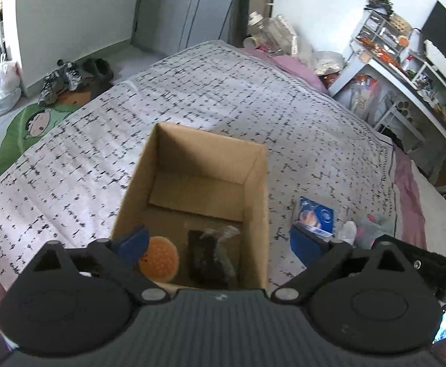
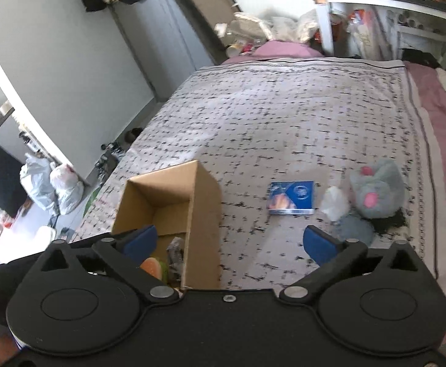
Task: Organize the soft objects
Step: 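Move the left tool toward the blue tissue pack while the right tool approaches the denim pouch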
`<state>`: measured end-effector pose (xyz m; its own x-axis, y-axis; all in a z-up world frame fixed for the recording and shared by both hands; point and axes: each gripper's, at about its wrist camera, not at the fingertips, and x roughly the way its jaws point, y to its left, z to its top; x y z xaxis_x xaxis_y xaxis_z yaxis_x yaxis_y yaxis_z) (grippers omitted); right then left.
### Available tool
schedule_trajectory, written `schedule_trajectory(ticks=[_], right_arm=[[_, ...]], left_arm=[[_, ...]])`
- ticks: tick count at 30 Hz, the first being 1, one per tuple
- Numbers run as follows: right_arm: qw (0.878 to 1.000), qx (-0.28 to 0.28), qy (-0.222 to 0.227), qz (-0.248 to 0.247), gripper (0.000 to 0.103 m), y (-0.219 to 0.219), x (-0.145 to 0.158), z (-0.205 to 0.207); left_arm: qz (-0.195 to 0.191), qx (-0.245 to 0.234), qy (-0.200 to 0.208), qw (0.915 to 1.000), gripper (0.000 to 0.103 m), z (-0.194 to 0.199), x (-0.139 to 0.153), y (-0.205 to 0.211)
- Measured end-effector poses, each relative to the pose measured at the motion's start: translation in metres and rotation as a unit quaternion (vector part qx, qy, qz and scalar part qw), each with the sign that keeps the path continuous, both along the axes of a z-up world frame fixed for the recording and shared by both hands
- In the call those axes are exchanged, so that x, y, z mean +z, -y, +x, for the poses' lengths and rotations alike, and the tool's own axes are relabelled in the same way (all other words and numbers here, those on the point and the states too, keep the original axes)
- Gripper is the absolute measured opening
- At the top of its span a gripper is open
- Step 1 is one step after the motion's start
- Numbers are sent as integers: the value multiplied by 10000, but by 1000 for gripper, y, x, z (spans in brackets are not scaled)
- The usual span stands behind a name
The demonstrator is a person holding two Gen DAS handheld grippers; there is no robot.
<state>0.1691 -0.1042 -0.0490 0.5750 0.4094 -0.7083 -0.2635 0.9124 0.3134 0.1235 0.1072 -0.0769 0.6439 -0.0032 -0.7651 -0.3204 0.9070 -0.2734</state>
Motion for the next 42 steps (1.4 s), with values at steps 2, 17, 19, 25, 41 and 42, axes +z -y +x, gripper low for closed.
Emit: schedule_trajectory(ticks=[2,17,19,25,41,42], right_arm=[[9999,-107,2,-16,103,9,0,1],[9985,-530,-98,0,103,62,-6,15],[9983,-560,-160,7,103,66,-9,18],[9976,-616,-166,-282,103,74,-11,26],[9872,-1430,-639,286,103,116,-35,64],[9848,-1540,-725,337,103,119,-38,66]], left_arm=[[-10,-84,39,10000,102,1,3,8],[124,-326,46,9994,102,18,8,55],[96,-369,2,9993,102,21,6,60],[154,-420,-94,9990,102,32,3,74],[180,-616,-316,9974,102,67,-14,104],[190,-631,-301,9974,102,69,-14,105]])
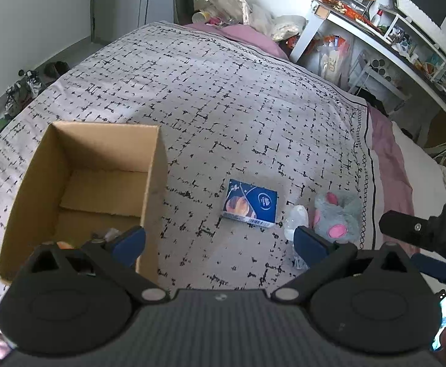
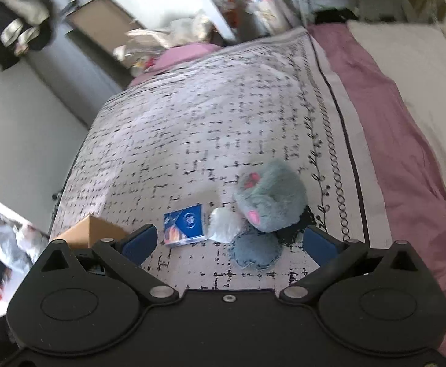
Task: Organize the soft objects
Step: 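Move the left tool toward the blue tissue pack while the right tool approaches the denim pouch, then grasp the blue tissue pack with the left tool while the right tool grasps the denim pouch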
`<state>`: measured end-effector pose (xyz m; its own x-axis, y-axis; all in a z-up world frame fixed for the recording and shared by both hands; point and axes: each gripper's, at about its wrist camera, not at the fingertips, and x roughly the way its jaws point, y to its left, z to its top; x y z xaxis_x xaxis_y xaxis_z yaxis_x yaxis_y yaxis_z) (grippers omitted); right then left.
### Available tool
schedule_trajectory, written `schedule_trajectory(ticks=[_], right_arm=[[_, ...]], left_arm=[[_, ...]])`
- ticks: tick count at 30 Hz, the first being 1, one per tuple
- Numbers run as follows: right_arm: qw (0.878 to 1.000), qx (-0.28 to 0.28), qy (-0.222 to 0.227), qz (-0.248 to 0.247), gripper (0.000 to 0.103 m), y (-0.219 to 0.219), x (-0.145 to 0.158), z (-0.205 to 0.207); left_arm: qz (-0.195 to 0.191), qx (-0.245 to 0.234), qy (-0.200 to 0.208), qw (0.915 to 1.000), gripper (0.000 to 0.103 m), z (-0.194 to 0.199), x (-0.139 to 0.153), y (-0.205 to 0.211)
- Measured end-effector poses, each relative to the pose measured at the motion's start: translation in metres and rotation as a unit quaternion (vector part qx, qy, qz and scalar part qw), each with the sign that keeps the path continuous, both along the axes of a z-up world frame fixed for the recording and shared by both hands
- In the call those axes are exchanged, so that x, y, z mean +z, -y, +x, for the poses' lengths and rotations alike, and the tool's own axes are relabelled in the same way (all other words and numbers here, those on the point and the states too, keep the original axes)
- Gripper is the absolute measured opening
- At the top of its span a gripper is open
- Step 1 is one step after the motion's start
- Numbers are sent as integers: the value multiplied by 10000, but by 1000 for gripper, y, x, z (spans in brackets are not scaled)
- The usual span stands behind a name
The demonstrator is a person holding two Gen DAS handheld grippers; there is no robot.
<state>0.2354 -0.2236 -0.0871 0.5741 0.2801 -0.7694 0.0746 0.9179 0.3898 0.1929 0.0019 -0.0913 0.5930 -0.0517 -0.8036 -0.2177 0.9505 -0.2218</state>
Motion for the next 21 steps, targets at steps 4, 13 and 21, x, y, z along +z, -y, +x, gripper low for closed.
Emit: schedule_trajectory(ticks=[4,13,21], right_arm=[[9988,-370,-275,179,102,10,-16,8],[9945,-599,-753,409,86,13,-50,25],[9848,-783,-1370,720,64,17,-85,41]], left_arm=[[-53,-45,11,10000,102,10,-5,5],[-169,-6,-16,9999,100,35,-25,11],[-234,-32,-94,9997,92,57,-50,21]])
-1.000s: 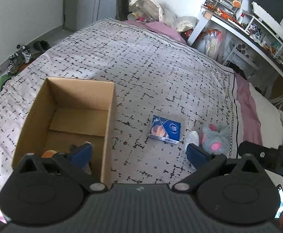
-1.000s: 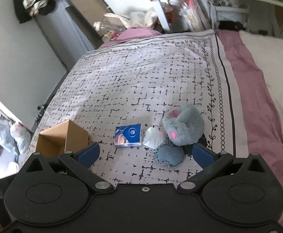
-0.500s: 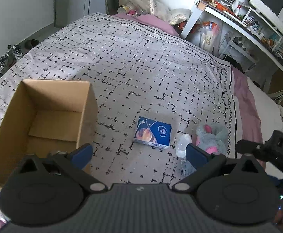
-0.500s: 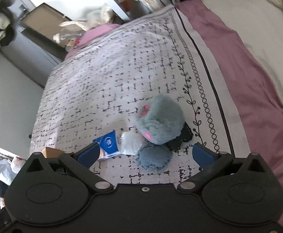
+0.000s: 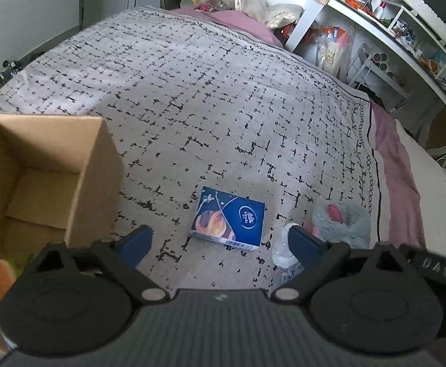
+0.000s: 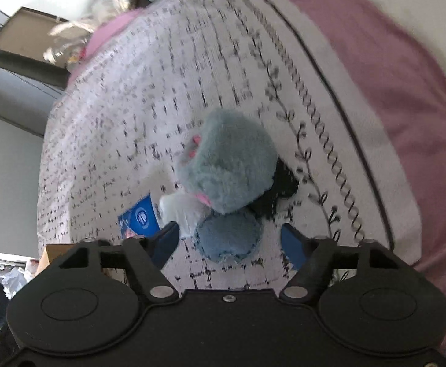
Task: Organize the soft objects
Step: 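Grasp the blue tissue pack with the left tool while the right tool grasps the denim pouch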
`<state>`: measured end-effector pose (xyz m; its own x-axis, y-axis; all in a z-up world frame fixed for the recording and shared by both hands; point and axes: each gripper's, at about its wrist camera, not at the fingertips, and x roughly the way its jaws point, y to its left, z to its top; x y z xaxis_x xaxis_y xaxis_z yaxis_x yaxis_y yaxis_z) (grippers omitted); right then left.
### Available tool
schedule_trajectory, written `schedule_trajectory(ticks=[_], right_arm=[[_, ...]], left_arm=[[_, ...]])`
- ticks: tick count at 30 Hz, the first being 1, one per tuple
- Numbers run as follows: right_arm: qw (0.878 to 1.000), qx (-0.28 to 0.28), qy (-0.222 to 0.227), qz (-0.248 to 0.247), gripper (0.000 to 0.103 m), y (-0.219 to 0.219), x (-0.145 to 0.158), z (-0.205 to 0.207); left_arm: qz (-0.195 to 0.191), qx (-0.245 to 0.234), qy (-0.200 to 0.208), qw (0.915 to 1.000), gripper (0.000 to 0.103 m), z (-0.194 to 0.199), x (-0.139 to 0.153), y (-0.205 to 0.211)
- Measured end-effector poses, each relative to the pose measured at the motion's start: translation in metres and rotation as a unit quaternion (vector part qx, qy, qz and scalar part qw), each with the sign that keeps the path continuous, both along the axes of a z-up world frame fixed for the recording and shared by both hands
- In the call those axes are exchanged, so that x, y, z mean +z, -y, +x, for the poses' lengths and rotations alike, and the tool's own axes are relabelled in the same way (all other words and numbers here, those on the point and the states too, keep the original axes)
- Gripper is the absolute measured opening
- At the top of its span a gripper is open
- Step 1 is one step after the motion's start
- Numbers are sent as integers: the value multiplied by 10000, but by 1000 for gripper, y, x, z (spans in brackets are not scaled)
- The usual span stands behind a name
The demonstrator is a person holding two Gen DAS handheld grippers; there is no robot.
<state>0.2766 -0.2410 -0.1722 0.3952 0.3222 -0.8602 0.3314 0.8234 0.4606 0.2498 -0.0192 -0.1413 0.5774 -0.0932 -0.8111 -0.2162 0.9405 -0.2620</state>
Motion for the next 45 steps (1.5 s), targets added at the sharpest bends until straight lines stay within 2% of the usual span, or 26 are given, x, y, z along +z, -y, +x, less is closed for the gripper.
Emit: schedule_trajectory(ticks=[3,12,19,23,25,27,29,33,36,39,45], right_arm=[[9998,-32,-197,21,61,-1,-12,5],[9984,19,-563,22,61,-10,-36,20],[9977,160,-628,-179,66,-18,-46,29],[9977,169,-616,-240,65,-19,-50,32],[9977,192,-562,-314,61,-21,-49,34],[9979,236,-477,-368,50,-23,-47,34],[9983,265,-388,-333,33,-25,-46,33],[9991,206,-355,-55,29,-22,-46,31],[9994,214,-261,12,25,-21,-41,27],[9997,185,-177,62,23,-19,-36,23],[9996,248,101,118,22,-22,-21,14]], left_arm=[[-73,2,-87,9999,88,9,-11,0],[-87,62,-276,9996,88,30,-39,0],[-50,-39,-462,9989,87,43,-57,6],[42,-82,-494,9987,87,47,-62,9],[77,-121,-511,9986,87,49,-63,11],[113,-184,-538,9983,87,50,-62,12],[128,-314,-587,9977,86,50,-61,15],[142,-399,-607,9973,86,47,-59,17],[337,-340,-584,9971,72,46,-62,17],[147,-282,-486,9983,71,43,-55,12],[197,-283,-279,9990,71,25,-29,11]])
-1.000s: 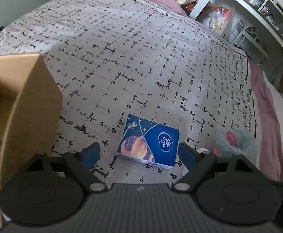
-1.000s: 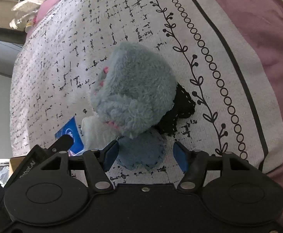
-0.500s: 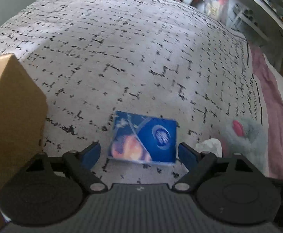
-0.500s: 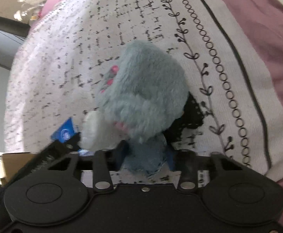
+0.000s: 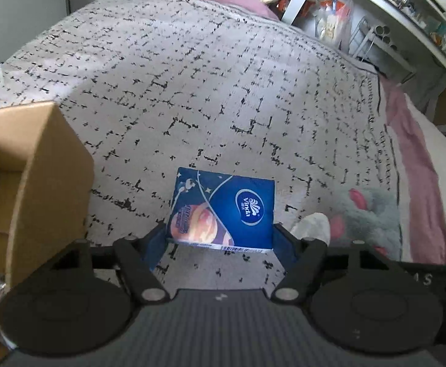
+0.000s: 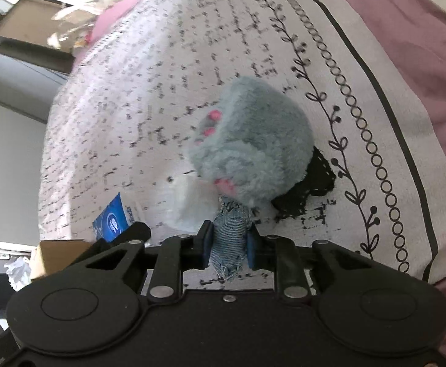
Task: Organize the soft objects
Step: 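Grasp the blue tissue pack with the left tool while the right tool grasps the denim pouch, then carry the tissue pack into the box with the left tool while the right tool carries the denim pouch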
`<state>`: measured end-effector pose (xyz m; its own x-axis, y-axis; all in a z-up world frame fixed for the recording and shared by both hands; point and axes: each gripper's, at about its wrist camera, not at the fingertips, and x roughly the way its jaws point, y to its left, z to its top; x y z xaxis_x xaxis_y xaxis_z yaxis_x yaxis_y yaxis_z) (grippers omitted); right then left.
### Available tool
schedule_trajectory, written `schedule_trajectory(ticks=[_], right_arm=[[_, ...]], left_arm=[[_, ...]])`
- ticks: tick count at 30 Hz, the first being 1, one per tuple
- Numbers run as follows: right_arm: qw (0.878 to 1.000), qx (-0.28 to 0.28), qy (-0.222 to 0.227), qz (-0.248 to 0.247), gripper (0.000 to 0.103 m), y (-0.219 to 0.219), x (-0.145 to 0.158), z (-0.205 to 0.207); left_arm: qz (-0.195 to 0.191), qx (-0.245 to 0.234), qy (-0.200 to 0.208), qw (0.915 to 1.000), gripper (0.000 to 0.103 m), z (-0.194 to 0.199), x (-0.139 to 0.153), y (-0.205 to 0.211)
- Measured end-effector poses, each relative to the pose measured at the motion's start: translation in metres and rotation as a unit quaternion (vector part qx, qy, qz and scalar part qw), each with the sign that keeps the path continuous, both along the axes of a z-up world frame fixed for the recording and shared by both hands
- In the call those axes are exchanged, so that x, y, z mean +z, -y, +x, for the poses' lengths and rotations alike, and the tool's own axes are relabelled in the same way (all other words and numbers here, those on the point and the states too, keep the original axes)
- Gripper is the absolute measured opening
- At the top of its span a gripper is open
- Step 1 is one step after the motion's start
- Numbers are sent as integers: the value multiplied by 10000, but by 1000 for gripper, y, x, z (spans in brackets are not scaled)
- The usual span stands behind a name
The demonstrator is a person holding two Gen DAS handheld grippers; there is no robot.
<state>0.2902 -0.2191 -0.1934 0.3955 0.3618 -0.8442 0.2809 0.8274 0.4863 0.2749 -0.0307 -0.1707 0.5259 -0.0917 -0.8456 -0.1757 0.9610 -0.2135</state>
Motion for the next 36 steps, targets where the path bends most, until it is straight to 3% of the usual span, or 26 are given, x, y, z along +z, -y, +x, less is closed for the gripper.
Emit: schedule_trajectory(ticks=[17,36], right_arm=[[9920,463,1043,537,21,-1,52,-36],[9780,1063,1793,68,21,-50,104,-62]], left_arm=[[-2,218,569,9981,71,-64,65,-26],[-78,762,938,9926,71,-115,94,-99]])
